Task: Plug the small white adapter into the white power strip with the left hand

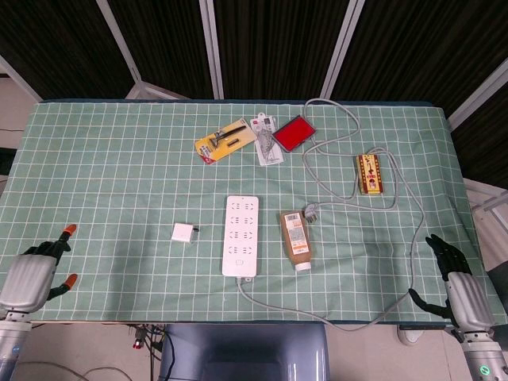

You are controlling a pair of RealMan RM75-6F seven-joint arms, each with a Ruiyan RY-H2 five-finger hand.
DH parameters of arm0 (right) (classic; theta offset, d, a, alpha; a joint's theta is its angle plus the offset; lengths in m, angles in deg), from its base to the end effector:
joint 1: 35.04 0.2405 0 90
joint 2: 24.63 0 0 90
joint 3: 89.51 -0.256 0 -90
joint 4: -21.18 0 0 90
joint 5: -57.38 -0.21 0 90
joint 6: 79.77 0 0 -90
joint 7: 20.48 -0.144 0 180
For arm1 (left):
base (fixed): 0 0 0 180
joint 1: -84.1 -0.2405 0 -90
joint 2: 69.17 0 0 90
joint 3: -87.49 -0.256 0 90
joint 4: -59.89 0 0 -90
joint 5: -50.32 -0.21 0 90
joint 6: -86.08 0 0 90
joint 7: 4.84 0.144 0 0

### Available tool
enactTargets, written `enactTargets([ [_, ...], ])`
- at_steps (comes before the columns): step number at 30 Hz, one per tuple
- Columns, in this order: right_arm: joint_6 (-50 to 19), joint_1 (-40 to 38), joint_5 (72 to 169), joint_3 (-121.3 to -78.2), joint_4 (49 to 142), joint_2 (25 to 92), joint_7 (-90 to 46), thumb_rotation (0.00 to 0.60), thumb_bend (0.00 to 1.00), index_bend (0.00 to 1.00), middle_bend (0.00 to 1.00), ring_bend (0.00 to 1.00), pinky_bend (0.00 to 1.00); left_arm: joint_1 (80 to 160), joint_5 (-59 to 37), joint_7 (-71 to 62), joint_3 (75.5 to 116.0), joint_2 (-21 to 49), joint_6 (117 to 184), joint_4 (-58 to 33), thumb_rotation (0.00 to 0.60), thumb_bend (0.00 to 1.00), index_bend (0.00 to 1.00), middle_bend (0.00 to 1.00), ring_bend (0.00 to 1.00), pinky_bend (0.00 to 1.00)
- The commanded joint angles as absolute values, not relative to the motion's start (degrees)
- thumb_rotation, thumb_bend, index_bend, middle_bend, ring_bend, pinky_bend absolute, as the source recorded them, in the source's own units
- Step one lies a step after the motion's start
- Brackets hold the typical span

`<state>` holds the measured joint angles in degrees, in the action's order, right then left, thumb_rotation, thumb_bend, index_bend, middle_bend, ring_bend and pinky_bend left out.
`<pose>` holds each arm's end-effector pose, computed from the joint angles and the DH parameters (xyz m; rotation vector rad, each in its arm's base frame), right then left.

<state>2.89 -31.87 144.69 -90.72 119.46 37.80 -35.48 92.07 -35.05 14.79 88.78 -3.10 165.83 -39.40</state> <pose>-0.2987 -0.1642 0.1483 1.2935 -1.2262 1.0985 -0.2801 0.1871 0.1222 -1.5656 -0.8031 -0.7374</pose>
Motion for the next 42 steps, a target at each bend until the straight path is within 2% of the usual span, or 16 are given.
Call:
enactTargets([
  [1,2.7,-31.8,144.4,-90.8,119.7,37.6,-35.8,0.6,0.34,0.0,0.0,0.0,0.0,96.7,-27.7,22.8,91.6,-1.7,158.7,-45.3,0.6,0.33,0.03,0.76,0.68,0.75],
  [5,2.5,-31.8,144.2,-90.8,119.9,37.5,-36.1,0.6,0.34,0.0,0.0,0.0,0.0,99.8,-20.4,28.0,93.2,-0.9,154.2,-49.5,0.6,0.4,0.07,0.87,0.78,0.83],
  [9,2.2,-31.7,143.9,-90.9,120.1,37.3,-36.6,0.6,0.34,0.0,0.0,0.0,0.0,103.4,-13.1,34.0,94.3,1.2,151.4,-52.0,0.6,0.45,0.09,0.91,0.83,0.86],
  [25,1.3,-31.5,142.7,-91.3,120.7,36.7,-38.0,0.6,0.34,0.0,0.0,0.0,0.0,113.5,5.0,48.0,93.9,12.4,150.8,-49.6,0.6,0.47,0.11,0.92,0.83,0.87],
  [42,0.9,-31.4,142.3,-91.4,121.1,36.5,-38.3,0.6,0.34,0.0,0.0,0.0,0.0,118.9,10.4,48.7,92.9,17.7,151.7,-46.0,0.6,0.48,0.12,0.91,0.83,0.87],
])
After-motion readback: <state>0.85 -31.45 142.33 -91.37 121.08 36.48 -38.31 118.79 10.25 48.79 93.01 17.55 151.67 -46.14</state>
